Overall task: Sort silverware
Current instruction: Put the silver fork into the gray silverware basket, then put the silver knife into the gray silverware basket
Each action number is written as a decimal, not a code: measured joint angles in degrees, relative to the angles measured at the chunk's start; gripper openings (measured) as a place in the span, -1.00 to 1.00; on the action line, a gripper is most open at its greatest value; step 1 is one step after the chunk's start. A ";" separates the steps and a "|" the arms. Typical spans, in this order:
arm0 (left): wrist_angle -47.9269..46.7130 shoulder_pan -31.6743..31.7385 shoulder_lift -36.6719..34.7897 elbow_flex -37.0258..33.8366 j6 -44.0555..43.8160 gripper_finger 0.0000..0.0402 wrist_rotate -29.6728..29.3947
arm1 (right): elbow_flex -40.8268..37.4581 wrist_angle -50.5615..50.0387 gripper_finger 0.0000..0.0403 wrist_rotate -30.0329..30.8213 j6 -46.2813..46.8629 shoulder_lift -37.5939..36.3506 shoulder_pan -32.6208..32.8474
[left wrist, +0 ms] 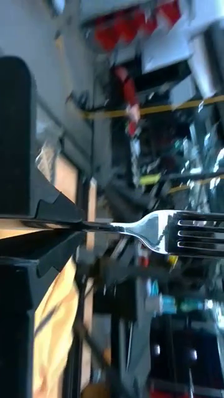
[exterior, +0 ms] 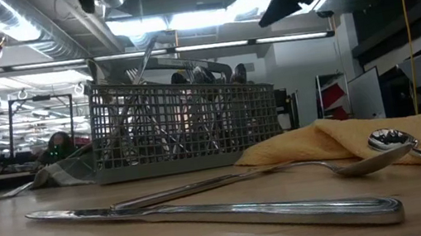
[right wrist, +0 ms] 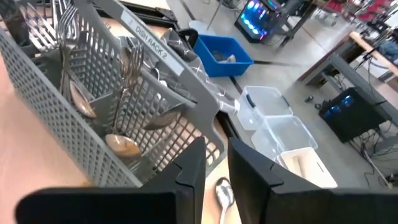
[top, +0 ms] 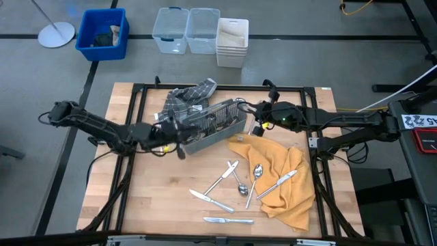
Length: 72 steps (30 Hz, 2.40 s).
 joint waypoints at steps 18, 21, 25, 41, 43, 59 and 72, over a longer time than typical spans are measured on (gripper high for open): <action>2.50 11.82 14.59 0.04 -5.39 -0.94 0.12 | 0.00 -5.34 -0.64 -0.05 0.88 0.00 0.00; 2.10 11.42 16.63 0.04 -7.10 -0.94 0.29 | 0.00 -6.25 -0.64 -0.05 0.86 0.02 0.00; 0.82 11.21 18.60 0.02 -8.65 -0.94 0.14 | 0.00 -6.82 -0.64 -0.06 0.87 0.02 0.00; -0.42 11.18 19.40 0.09 -10.29 -0.62 0.52 | 0.00 -17.53 -0.64 -0.07 20.45 0.02 0.02; -0.49 11.18 19.40 0.07 -10.26 -0.53 0.51 | 0.00 -17.99 -0.64 -0.05 22.52 0.04 0.02; -0.40 6.21 13.48 -0.13 -5.33 -0.50 0.30 | -2.81 -18.00 -0.64 0.39 40.13 0.13 -6.49; -0.72 0.64 6.71 -0.07 -4.72 -0.50 0.29 | -6.23 -12.05 -0.64 -10.38 56.37 9.32 -20.06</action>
